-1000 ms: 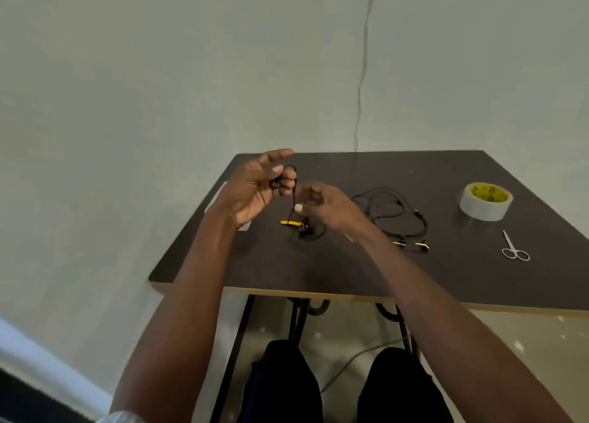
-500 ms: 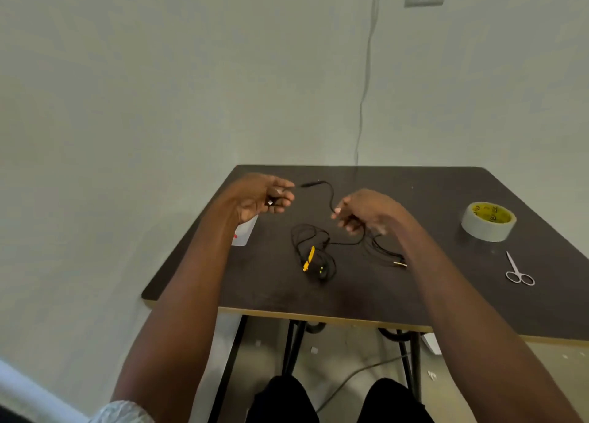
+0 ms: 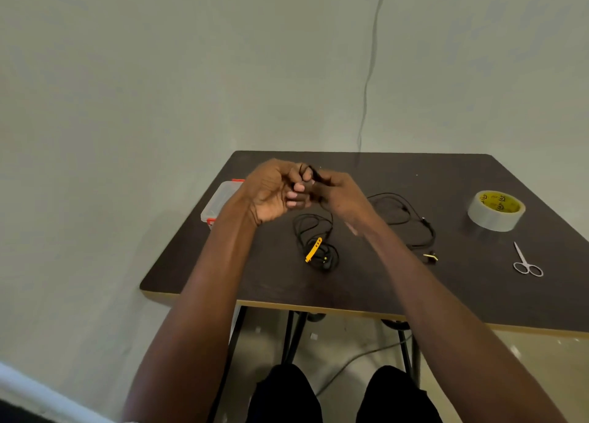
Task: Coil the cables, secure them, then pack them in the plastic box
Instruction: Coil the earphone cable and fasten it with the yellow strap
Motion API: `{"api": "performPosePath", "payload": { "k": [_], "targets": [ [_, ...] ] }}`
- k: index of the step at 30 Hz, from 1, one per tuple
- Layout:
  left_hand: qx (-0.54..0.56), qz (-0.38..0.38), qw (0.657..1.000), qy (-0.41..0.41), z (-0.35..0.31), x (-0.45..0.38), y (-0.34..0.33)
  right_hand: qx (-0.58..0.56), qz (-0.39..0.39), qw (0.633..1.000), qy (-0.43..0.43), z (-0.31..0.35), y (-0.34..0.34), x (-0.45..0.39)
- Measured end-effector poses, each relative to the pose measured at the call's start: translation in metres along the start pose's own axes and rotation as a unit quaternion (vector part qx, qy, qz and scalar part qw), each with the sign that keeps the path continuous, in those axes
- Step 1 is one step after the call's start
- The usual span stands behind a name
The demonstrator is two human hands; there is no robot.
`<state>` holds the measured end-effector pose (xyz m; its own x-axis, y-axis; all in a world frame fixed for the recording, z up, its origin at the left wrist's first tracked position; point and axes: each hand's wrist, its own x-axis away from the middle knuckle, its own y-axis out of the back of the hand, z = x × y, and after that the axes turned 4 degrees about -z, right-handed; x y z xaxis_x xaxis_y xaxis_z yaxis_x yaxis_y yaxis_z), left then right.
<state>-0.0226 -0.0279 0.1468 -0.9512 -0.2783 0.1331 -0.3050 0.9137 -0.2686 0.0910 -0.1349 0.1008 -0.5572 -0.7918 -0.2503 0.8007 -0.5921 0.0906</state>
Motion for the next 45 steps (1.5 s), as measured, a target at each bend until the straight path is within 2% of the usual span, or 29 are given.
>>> {"api": "performPosePath", "payload": {
  "k": [2,5,8,14,18,21,23,25,27,29,32,36,38,41,45],
  "targets": [
    [0.033,0.012,0.999,-0.007,-0.001,0.003,0.003,-0.046,0.032,0.998,-0.028,-0.001,0.001,0.004],
    [0.089,-0.02,0.995,-0.031,0.006,0.004,0.004,-0.035,0.056,0.997,-0.037,-0.004,0.008,0.008],
    [0.109,-0.041,0.992,-0.049,0.015,0.005,0.007,-0.081,0.004,0.997,-0.018,-0.006,0.012,0.01],
    [0.023,-0.017,0.999,0.043,0.024,0.012,0.007,-0.057,-0.048,0.997,-0.021,-0.01,0.01,0.014],
    [0.131,0.028,0.989,0.056,0.022,0.011,0.009,-0.055,-0.086,0.995,-0.022,-0.017,0.005,0.013],
    [0.244,0.065,0.968,-0.003,0.019,0.008,-0.003,-0.01,-0.073,0.996,-0.046,-0.026,-0.004,0.017],
    [0.312,0.024,0.946,-0.085,0.015,-0.001,-0.01,0.013,-0.028,0.998,-0.05,-0.027,-0.009,0.023],
    [0.329,-0.037,0.925,-0.185,0.011,-0.012,-0.01,0.029,0.01,0.998,-0.051,-0.019,-0.012,0.026],
    [0.265,-0.083,0.924,-0.262,0.008,-0.021,-0.006,0.039,0.033,0.998,-0.048,-0.008,-0.01,0.028],
    [0.148,-0.125,0.933,-0.305,0.009,-0.027,0.001,0.043,0.057,0.997,-0.041,0.004,-0.007,0.028],
    [-0.025,-0.144,0.936,-0.32,0.013,-0.034,0.01,0.026,0.08,0.996,-0.029,0.017,0.0,0.025],
    [-0.154,-0.134,0.932,-0.299,0.014,-0.035,0.017,-0.032,0.08,0.996,-0.011,0.033,0.009,0.019],
    [-0.177,-0.137,0.935,-0.276,0.016,-0.035,0.018,-0.072,0.081,0.994,-0.002,0.041,0.014,0.016],
    [-0.131,-0.112,0.956,-0.237,0.019,-0.035,0.018,-0.111,0.053,0.992,0.018,0.055,0.024,0.008],
    [-0.096,-0.076,0.971,-0.206,0.019,-0.03,0.016,-0.078,-0.017,0.996,0.04,0.068,0.033,-0.011]
  ]
}}
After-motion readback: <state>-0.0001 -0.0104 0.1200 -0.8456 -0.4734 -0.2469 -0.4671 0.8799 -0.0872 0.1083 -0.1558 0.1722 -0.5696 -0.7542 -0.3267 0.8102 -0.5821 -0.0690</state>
